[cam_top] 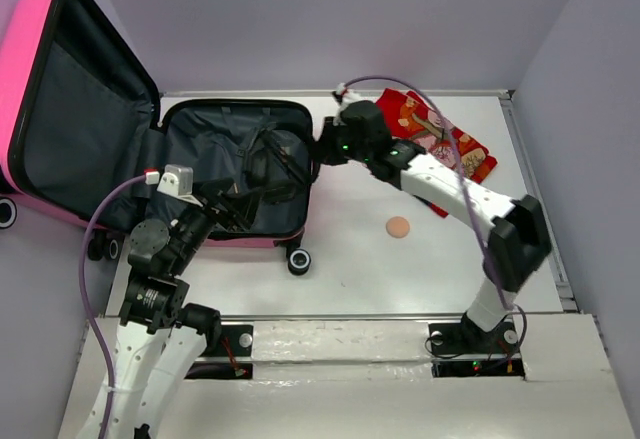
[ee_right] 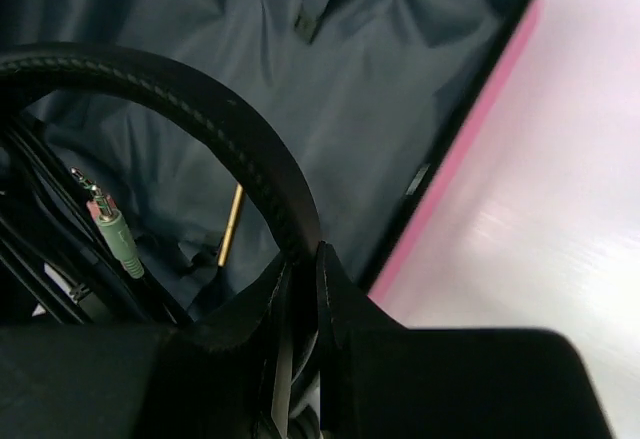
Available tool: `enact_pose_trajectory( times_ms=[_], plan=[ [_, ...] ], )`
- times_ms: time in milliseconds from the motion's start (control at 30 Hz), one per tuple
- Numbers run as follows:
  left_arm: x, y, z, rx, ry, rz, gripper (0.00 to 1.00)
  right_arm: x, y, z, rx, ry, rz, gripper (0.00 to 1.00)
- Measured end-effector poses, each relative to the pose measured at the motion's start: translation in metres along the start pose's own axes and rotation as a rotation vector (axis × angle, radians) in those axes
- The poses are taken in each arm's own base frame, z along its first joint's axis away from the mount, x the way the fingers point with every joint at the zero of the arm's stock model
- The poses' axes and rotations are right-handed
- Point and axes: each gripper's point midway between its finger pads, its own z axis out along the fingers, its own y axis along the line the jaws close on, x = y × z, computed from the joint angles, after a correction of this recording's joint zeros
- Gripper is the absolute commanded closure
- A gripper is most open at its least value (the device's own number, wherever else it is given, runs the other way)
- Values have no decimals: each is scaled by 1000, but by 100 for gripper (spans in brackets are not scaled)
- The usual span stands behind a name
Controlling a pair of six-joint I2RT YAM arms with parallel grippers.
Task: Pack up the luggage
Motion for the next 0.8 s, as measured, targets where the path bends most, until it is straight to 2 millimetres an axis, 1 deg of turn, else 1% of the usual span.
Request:
enact_pose_trajectory(
  times_ms=[33,67,100,167,200,233,267,300,333,367,400,433,467,500,533,633,700,733,767,800],
  plan=[
    [0,3,0,-15,-3,-3,1,5,4,12,-5,15,-10,93],
    [-1,6,0,-35,-5,-9,1,18,11,34,0,53,-33,93],
    [-1,8,0,-48,-5,-13,1,23,22,52,-10,71,-57,93],
    [-3,11,-1,-71,-11,-18,1,34,35,87,-28,96,-91,92],
    [-4,12,-1,-79,-15,-20,1,45,38,103,-29,117,-102,92],
    [-4,14,-1,-88,-16,-23,1,52,39,113,-24,130,-114,88],
    [-5,14,-1,-92,-17,-24,1,64,40,126,-19,151,-129,84],
    [-5,15,-1,-95,-17,-25,1,75,36,135,-8,173,-139,70],
    [-4,15,-1,-99,-16,-26,1,83,34,140,2,191,-146,60],
    [-4,16,-1,-102,-16,-27,1,91,32,146,9,210,-150,52],
    [-4,16,-1,-103,-15,-27,1,97,30,153,13,225,-155,41],
    [-4,16,-1,-103,-15,-27,1,101,30,157,12,233,-157,36],
    [-4,16,-1,-103,-16,-27,1,102,30,159,12,237,-157,34],
    [-4,16,-1,-103,-16,-27,1,101,30,159,12,240,-162,31],
    [-4,16,-1,-102,-15,-27,1,101,30,159,12,240,-164,30],
    [-4,14,-1,-92,-12,-27,1,85,36,151,9,211,-180,30],
    [-3,13,-1,-82,-7,-27,1,71,36,136,30,180,-200,33],
    [-2,12,-1,-79,-5,-27,1,61,37,125,39,163,-208,34],
    [-2,11,-1,-74,-3,-27,1,50,36,112,53,132,-216,36],
    [-1,10,-1,-69,0,-27,1,40,29,90,77,103,-220,39]
  ],
)
